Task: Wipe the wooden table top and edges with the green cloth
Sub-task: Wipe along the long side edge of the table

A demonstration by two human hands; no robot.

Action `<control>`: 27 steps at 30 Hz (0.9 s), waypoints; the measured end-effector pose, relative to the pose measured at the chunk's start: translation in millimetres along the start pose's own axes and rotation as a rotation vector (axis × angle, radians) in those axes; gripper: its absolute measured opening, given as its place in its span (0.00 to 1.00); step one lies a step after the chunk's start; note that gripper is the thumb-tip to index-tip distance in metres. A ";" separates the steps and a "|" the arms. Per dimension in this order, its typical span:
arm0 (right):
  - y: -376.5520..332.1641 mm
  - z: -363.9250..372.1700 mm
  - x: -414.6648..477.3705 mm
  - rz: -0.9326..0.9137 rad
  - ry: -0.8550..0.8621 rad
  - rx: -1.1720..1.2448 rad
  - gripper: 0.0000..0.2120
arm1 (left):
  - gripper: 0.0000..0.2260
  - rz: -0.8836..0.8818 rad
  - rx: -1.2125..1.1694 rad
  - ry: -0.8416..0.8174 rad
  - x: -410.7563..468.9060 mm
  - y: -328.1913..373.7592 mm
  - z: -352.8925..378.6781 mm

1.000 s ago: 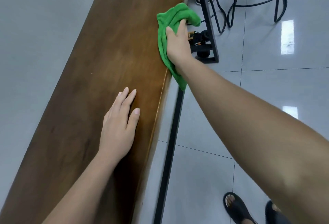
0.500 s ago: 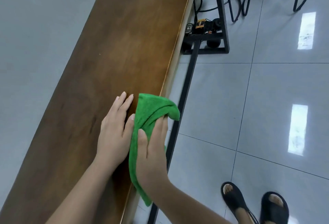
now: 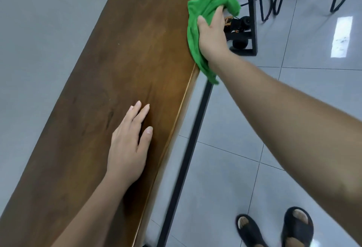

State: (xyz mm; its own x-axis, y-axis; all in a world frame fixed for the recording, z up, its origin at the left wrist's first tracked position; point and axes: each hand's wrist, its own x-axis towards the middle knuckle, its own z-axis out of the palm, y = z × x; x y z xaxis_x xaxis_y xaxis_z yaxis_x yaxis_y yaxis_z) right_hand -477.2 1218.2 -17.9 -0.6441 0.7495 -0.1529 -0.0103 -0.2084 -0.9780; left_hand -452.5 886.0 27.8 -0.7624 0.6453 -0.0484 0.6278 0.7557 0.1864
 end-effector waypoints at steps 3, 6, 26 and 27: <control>-0.9 1.4 2.1 -0.001 0.017 0.030 0.36 | 0.27 0.016 0.008 0.018 0.0 0.5 0.3; 8.3 12.6 -32.1 -0.022 0.056 0.013 0.35 | 0.26 0.028 0.003 0.023 -1.0 1.2 0.6; 92.4 120.4 -433.8 -0.128 0.005 0.125 0.32 | 0.24 0.285 -0.013 0.029 -84.4 -58.2 -3.9; 92.4 117.7 -421.6 -0.144 0.012 0.130 0.32 | 0.23 0.283 -0.012 0.019 -88.3 -59.8 -1.8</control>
State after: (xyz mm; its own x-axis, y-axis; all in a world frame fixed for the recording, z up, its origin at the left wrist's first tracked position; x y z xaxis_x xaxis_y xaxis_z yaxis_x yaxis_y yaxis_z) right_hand -296.6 809.0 -27.0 -0.6197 0.7847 -0.0156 -0.2006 -0.1775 -0.9635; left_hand -423.1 783.7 22.7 -0.5601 0.8281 0.0253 0.8141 0.5445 0.2017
